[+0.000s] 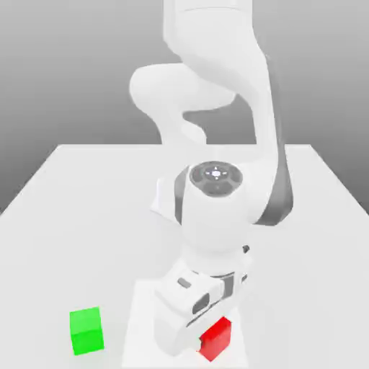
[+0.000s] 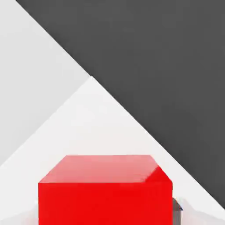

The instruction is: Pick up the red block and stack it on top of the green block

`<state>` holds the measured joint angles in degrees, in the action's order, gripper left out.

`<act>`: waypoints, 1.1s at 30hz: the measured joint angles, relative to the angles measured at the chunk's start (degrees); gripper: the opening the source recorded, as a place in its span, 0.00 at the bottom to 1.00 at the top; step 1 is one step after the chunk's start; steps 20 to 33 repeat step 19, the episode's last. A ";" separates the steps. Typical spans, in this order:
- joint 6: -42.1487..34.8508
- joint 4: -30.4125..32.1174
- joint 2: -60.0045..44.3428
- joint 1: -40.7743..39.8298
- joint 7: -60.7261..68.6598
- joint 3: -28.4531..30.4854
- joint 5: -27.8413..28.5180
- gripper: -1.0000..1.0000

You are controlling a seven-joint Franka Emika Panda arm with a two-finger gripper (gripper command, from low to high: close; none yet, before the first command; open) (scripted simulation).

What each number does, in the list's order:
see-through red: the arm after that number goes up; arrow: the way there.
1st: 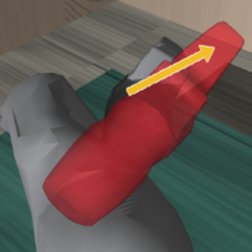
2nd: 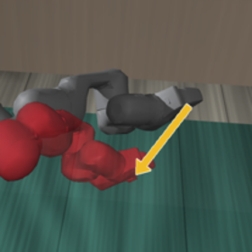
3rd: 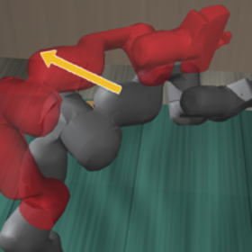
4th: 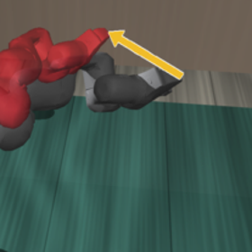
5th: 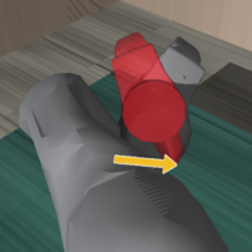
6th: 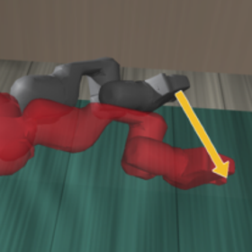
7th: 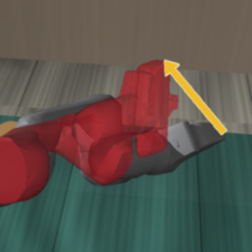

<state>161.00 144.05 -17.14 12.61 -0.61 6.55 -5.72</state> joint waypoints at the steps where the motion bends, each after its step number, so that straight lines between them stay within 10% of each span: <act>1: -1.60 0.31 1.92 0.27 -0.53 0.41 0.71 0.00; 16: -4.54 -0.97 2.69 -13.74 -2.82 11.30 -5.47 0.00; 17: -3.49 -1.04 1.48 -14.30 -2.15 10.60 -6.41 1.00; 33: -3.49 -1.04 1.48 -14.30 -2.15 10.60 -6.41 1.00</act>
